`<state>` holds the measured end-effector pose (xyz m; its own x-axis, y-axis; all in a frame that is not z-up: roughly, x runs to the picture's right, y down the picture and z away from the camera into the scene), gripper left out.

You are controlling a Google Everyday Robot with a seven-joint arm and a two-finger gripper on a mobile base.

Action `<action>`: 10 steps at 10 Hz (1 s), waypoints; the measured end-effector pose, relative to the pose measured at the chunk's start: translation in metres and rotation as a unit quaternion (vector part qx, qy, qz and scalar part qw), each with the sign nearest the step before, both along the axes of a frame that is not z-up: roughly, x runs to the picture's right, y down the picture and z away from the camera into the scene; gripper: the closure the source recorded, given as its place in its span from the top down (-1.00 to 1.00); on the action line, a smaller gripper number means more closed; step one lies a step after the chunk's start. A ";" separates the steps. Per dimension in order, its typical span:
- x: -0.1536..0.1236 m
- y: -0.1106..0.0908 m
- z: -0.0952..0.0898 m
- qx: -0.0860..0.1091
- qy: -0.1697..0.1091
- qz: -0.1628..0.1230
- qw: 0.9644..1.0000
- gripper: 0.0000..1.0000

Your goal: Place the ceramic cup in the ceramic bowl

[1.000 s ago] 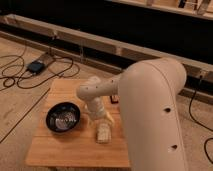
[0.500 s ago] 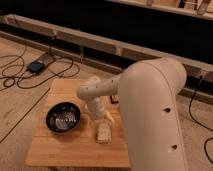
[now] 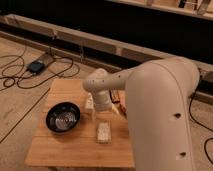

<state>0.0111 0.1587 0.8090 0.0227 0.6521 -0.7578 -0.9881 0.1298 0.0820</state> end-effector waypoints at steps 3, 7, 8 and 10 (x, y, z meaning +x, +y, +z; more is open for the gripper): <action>0.025 -0.035 -0.008 0.037 0.001 0.035 0.999 0.60; 0.070 -0.058 -0.028 0.070 0.021 0.076 0.994 0.60; 0.079 -0.061 -0.034 0.076 0.024 0.081 0.994 0.60; 0.089 -0.059 -0.045 0.078 0.029 0.086 0.993 0.60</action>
<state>0.0997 0.0994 0.7636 -0.1398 0.7519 -0.6443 -0.9876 -0.0593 0.1451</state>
